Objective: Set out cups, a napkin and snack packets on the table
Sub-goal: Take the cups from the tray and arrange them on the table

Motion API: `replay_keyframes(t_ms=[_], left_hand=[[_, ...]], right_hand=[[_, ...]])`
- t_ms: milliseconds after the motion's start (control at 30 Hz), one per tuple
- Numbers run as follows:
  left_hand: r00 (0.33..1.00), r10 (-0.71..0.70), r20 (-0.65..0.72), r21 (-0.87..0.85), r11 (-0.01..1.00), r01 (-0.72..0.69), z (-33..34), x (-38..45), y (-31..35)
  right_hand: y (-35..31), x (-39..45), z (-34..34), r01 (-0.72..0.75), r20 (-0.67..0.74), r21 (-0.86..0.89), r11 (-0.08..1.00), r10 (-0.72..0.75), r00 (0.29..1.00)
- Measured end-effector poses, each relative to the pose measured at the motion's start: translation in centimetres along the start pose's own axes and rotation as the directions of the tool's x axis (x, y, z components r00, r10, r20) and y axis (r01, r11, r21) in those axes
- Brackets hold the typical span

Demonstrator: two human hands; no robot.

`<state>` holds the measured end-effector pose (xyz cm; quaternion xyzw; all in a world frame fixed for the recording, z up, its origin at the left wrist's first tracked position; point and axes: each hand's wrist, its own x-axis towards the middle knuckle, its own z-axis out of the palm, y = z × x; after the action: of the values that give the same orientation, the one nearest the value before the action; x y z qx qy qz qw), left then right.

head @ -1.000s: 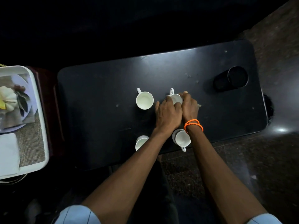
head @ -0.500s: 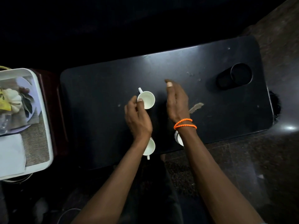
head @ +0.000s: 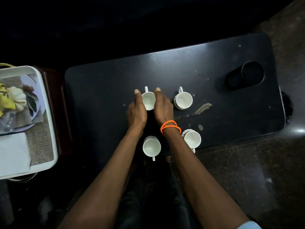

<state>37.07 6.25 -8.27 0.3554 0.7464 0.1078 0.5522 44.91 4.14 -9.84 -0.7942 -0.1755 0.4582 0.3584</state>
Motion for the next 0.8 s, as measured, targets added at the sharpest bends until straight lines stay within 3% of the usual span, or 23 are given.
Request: replay_keyframes(t_ms=[233, 433, 533, 633, 700, 800], left_hand=[[1.0, 0.027, 0.008, 0.065, 0.998, -0.027, -1.3, 0.7, -0.8], [0.999, 0.042, 0.014, 0.03, 0.999, -0.043, -1.2, 0.9, -1.4], [0.964, 0.249, -0.091, 0.124, 0.963, -0.237, -0.9, 0.0, -1.3], [0.821, 0.546, -0.169, 0.172, 0.836, -0.521, 0.1, -1.8, -1.2], [0.772, 0.626, -0.109, 0.138, 0.779, -0.612, 1.8, -3.1, -0.8], [0.826, 0.554, 0.101, -0.032, 0.832, -0.554, 5.2, -5.1, 0.5]], right_hand=[[0.2, -1.0, 1.1, -0.049, -0.032, 0.031, 0.998, 0.05, 0.998], [0.7, -1.2, 0.3, 0.024, -0.042, 0.007, 1.0, -0.024, 0.999], [0.5, -1.0, -1.8, 0.184, -0.187, -0.061, 0.981, -0.193, 0.963], [0.4, -0.3, -4.8, 0.29, -0.366, -0.219, 0.932, -0.354, 0.861], [0.6, 0.5, -6.7, 0.254, -0.422, -0.257, 0.932, -0.345, 0.838], [1.0, 2.1, -9.0, 0.084, -0.433, -0.252, 0.964, -0.19, 0.881]])
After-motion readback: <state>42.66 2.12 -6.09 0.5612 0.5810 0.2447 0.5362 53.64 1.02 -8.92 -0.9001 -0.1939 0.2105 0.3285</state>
